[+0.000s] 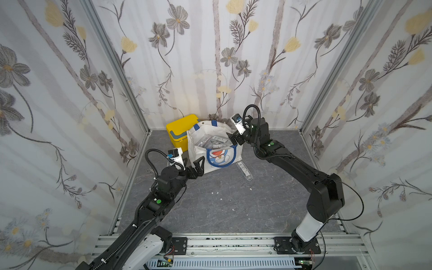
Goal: Put the compass set into the canvas bag
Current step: Pick up the compass set at the center of the board.
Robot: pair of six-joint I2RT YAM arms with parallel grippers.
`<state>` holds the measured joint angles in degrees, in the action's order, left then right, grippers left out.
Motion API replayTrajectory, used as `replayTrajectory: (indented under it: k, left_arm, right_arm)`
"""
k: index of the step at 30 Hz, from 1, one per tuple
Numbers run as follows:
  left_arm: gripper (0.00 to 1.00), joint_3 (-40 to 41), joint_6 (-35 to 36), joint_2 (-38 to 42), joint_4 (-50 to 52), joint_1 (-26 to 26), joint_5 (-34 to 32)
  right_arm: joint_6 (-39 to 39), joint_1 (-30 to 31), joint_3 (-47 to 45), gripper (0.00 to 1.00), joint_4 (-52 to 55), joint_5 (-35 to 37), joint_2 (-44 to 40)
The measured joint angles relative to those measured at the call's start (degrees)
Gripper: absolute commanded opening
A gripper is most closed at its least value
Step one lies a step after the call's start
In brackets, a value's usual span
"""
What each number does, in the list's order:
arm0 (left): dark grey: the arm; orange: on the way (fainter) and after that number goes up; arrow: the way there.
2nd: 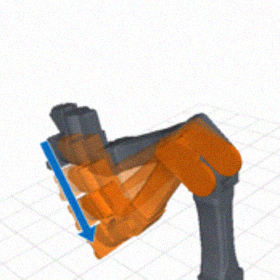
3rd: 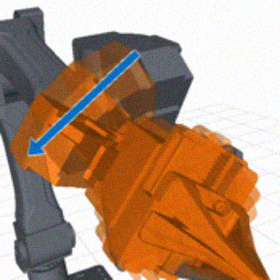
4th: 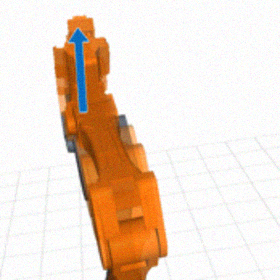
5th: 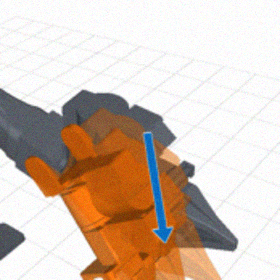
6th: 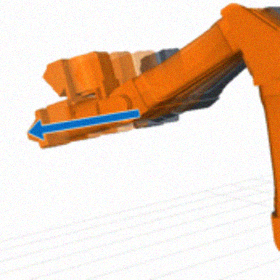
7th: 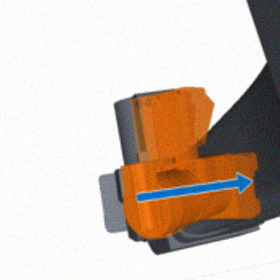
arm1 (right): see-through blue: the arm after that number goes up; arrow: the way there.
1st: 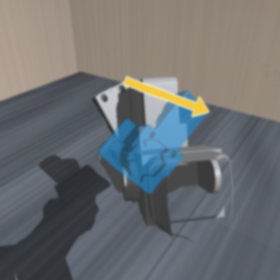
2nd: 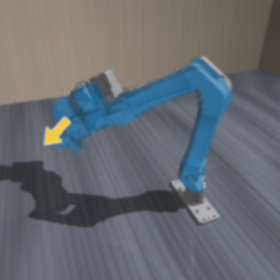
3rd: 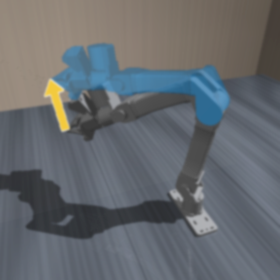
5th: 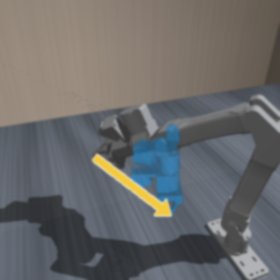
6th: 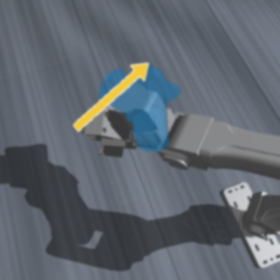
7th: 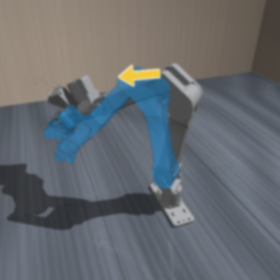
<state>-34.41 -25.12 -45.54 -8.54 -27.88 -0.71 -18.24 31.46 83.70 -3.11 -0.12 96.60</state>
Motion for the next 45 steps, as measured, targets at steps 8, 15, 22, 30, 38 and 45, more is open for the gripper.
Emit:
replayTrajectory:
  k: [8,15,22,30,38,45]
  left_arm:
    - [1.00,0.17,1.01,-5.14,-5.44,-0.02,9.16]
    - [1.00,0.70,0.04,-10.08,-10.51,-0.48,14.64]
    - [1.00,1.95,-1.88,-14.38,-16.65,-1.90,19.02]
    - [1.00,1.95,-2.14,-17.33,-18.80,-4.07,19.98]
    - [1.00,1.95,-2.10,-17.16,-18.64,-4.59,18.40]
    - [1.00,1.95,-1.84,-15.93,-17.53,-4.63,16.09]
  right_arm:
    - [10.14,-0.09,-17.42,1.00,-6.58,13.07,-13.57]
    - [16.98,-0.37,-25.88,1.00,-5.38,17.46,-18.45]
    - [23.39,-0.42,-34.14,0.99,-4.15,16.96,-19.10]
    - [28.28,-0.68,-34.77,0.98,-3.43,16.41,-13.38]
    - [30.40,-0.90,-29.62,0.85,-0.04,12.87,-2.67]
    - [30.64,-1.09,-27.76,0.83,1.95,9.99,2.97]
